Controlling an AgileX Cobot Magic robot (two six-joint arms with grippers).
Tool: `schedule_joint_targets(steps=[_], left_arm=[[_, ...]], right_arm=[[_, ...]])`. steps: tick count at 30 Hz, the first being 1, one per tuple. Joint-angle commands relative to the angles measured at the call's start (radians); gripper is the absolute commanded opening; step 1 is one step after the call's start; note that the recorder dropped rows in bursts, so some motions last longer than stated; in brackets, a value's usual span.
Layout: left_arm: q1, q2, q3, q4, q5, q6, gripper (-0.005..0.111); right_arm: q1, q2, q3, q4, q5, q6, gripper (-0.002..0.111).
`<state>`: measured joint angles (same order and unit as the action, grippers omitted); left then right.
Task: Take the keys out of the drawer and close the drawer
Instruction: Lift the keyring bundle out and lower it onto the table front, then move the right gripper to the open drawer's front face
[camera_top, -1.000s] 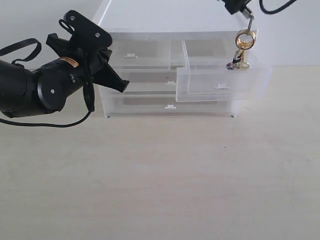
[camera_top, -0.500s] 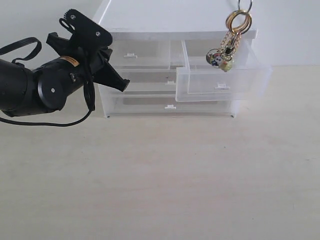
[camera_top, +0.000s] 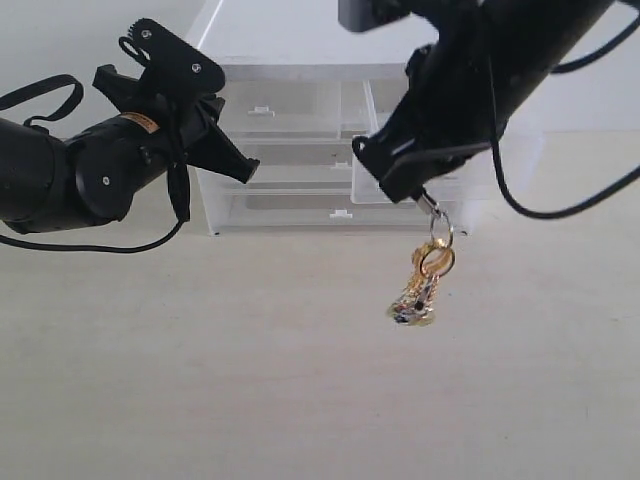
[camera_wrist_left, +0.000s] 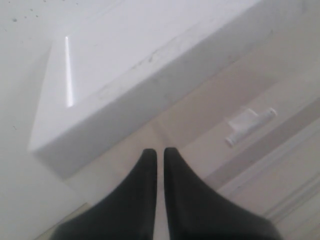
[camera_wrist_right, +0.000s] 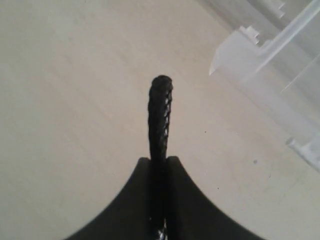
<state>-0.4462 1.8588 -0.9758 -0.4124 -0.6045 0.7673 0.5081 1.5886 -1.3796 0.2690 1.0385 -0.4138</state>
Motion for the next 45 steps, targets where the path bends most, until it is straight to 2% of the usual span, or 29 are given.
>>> schedule_joint_targets(steps=[1,3,5,10,11,12,13,17,24,27,34,40,41,45], left_arm=[[0.005,0.004,-0.025,-0.01,-0.048,-0.013,0.004],[0.005,0.004,-0.025,-0.01,-0.048,-0.013,0.004],[0.005,0.004,-0.025,-0.01,-0.048,-0.013,0.004],[0.005,0.004,-0.025,-0.01,-0.048,-0.013,0.004],[0.005,0.004,-0.025,-0.01,-0.048,-0.013,0.004],[0.005,0.004,-0.025,-0.01,-0.048,-0.013,0.004],[0.005,0.004,-0.025,-0.01,-0.048,-0.013,0.004],[0.005,0.004,-0.025,-0.01,-0.048,-0.013,0.004],[0.005,0.004,-0.025,-0.01,-0.048,-0.013,0.004],[0.005,0.004,-0.025,-0.01,-0.048,-0.013,0.004],[0.005,0.004,-0.025,-0.01,-0.048,-0.013,0.004],[0.005,0.004,-0.025,-0.01,-0.046,-0.013,0.004],[0.005,0.004,-0.025,-0.01,-0.046,-0.013,0.004],[0.005,0.004,-0.025,-0.01,-0.046,-0.013,0.004]], right_arm=[[0.001,-0.01,0.125,-0.01,-0.139,-0.003,0.0],[0.001,-0.01,0.153,-0.007,-0.165,-0.003,0.002],[0.001,-0.008,0.162,-0.002,-0.162,-0.005,0.009],[0.001,-0.008,0.162,0.02,-0.154,-0.003,0.051],[0.001,-0.008,0.162,0.028,-0.147,-0.003,0.056],[0.001,-0.008,0.162,0.03,-0.141,-0.003,0.054],[0.001,-0.011,0.162,0.03,-0.129,0.002,0.048],[0.001,-0.022,0.162,-0.006,-0.077,-0.01,0.0],[0.001,-0.159,0.165,-0.018,-0.099,0.046,0.0],[0.001,-0.26,0.216,-0.018,-0.18,0.092,0.0],[0.001,-0.476,0.519,-0.027,-0.536,0.192,0.0],[0.026,-0.529,0.839,0.098,-1.104,0.207,0.0],[0.071,-0.529,0.94,0.11,-1.307,0.218,0.0],[0.204,-0.506,1.117,0.115,-1.742,0.23,0.0]])
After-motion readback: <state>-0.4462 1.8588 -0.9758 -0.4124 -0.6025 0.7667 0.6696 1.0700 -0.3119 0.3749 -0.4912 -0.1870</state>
